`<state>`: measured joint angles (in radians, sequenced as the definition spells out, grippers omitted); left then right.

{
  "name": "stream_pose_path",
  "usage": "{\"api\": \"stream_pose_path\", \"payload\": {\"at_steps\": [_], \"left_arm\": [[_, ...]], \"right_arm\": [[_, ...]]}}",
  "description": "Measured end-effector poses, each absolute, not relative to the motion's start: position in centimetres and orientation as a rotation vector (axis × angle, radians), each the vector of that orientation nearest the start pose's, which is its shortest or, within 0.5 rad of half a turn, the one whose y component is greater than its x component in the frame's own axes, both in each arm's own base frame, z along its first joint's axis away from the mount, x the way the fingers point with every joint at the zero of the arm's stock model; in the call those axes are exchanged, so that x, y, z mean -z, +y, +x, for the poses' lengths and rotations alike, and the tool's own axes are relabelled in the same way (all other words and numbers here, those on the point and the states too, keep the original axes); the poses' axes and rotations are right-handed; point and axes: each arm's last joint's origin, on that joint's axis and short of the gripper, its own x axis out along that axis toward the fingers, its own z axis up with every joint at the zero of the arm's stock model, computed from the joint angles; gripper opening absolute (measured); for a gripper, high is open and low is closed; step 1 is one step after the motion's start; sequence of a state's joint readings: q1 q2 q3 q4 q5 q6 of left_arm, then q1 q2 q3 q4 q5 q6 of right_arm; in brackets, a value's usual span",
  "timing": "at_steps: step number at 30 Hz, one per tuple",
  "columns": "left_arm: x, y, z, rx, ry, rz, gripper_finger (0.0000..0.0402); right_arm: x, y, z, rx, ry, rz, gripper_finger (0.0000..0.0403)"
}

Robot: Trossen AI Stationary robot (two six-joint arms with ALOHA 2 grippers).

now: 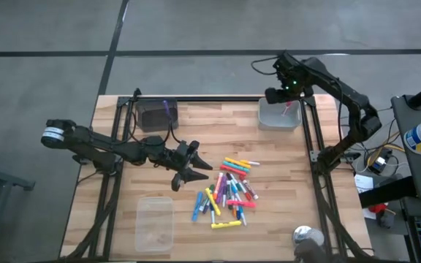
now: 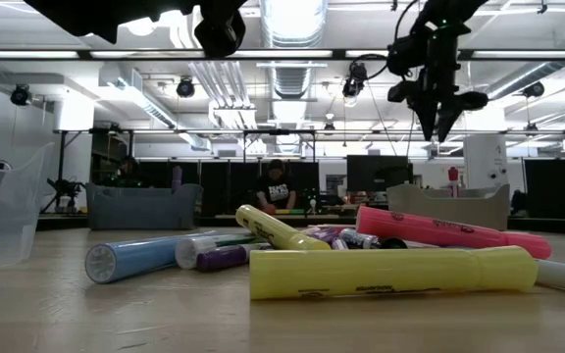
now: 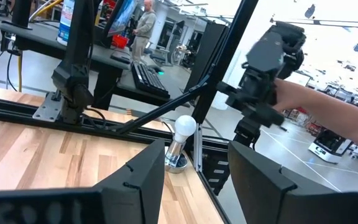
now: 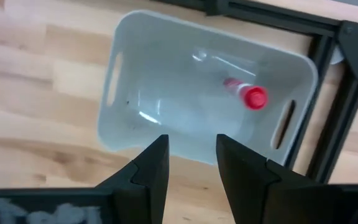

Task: Pick & Place Markers
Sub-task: Put the red marker pen into the gray bin

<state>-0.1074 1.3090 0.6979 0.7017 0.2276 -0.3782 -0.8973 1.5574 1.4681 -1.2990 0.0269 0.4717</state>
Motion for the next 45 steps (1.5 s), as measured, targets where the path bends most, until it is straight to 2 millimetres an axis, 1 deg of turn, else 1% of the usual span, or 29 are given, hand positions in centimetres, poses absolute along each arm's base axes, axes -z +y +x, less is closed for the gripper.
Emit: {"api": "stream_pose_path", "payload": {"at_steps": [6,11,18,24,33,45], "left_arm": [[-27.6,-3.7,28.0,0.348,-0.026,-0.369,0.0170],[-27.6,-3.7,28.0,0.348,-0.026,-0.369,0.0170],[-27.6,-3.7,28.0,0.348,-0.026,-0.369,0.0170],[-27.6,-3.7,28.0,0.348,-0.026,-0.369,0.0170],[-27.6,-3.7,28.0,0.348,-0.026,-0.369,0.0170],[-27.6,-3.7,28.0,0.348,-0.025,-0.377,0.0170]], "right_arm": [[-31.0,-20.2,19.8,1.003,1.156,0.913,0.0128],[-31.0,-18.1,21.8,0.934,1.183,0.862,0.0128],[-31.0,-14.5,24.4,0.829,1.218,0.785,0.0128],[-31.0,-11.2,26.1,0.763,1.237,0.747,0.0128],[-31.0,-6.3,27.7,0.686,1.258,0.712,0.0128],[-31.0,-0.7,28.5,0.607,1.282,0.682,0.0128]]}}
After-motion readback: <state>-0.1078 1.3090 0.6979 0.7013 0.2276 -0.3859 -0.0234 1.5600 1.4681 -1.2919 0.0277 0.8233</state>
